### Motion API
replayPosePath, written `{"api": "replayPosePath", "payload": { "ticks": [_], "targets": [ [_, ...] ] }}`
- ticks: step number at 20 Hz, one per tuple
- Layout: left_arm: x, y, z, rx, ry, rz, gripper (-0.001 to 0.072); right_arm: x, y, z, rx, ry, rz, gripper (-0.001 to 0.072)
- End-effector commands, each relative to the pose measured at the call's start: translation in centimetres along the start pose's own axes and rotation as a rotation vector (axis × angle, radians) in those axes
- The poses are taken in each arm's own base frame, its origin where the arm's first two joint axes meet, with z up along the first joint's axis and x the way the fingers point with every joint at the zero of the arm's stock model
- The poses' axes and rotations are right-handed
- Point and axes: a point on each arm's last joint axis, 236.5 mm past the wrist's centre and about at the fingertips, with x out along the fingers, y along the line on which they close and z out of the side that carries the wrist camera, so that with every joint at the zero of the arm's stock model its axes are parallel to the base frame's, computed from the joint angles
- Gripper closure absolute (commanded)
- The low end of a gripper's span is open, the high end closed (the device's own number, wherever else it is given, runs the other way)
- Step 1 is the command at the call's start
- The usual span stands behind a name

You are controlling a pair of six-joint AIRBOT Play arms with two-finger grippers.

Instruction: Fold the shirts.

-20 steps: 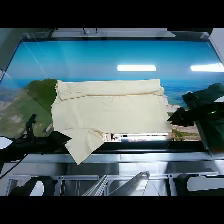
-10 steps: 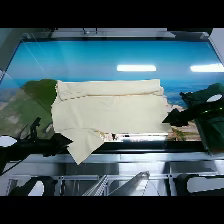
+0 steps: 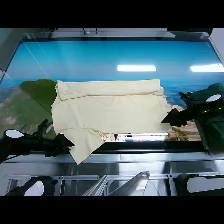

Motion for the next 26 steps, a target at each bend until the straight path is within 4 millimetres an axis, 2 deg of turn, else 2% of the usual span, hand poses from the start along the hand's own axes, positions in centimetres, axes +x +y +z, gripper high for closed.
{"api": "replayPosePath", "payload": {
  "ticks": [1, 4, 7, 10, 14, 15, 16, 17, 18, 21, 26],
  "targets": [
    [-2.5, 0.6, 0.3, 0.029, 0.026, 0.103, 0.0315, 0.0, 0.0, 0.1, 0.0, -0.003, 0.0, 0.0349],
    [-5.3, 0.1, 1.5, 0.082, -0.079, 0.17, 0.0315, 0.0, 0.0, 0.1, 0.0, -0.004, 0.0, 0.0349],
    [-6.1, -0.6, 1.1, 0.115, -0.141, 0.17, 0.0316, 0.0, 0.0, 0.1, 0.0, -0.004, 0.0, 0.0349],
    [-4.7, 0.6, 0.0, 0.09, -0.125, 0.173, 0.0316, 0.0, 0.0, 0.1, 0.001, -0.004, 0.0, 0.0349],
    [-2.5, 2.8, 0.7, 0.01, -0.11, 0.183, 0.0317, 0.0, 0.0, 0.1, 0.001, -0.004, 0.001, 0.0349],
    [-2.0, 3.2, 0.8, 0.002, -0.091, 0.185, 0.0331, 0.0, 0.1, 0.1, 0.0, -0.004, 0.001, 0.035],
    [-1.4, 3.3, 1.1, -0.006, -0.083, 0.172, 0.0439, 0.0, 0.0, 0.1, 0.001, -0.003, 0.001, 0.0349],
    [-0.9, 2.9, 1.7, 0.0, -0.087, 0.141, 0.053, 0.0, 0.0, 0.1, 0.001, -0.004, 0.001, 0.035],
    [-0.3, 1.9, 2.2, 0.006, -0.091, 0.084, 0.0544, 0.0, 0.0, 0.1, 0.001, -0.003, 0.001, 0.035],
    [1.0, -0.6, 3.0, 0.042, -0.086, -0.061, 0.0542, 0.0, 0.1, 0.0, 0.001, -0.001, 0.002, 0.0349],
    [2.4, -0.3, 1.5, 0.021, 0.015, -0.096, 0.0543, 0.0, 0.3, -0.3, 0.0, 0.012, 0.011, 0.035]
  ]
}}
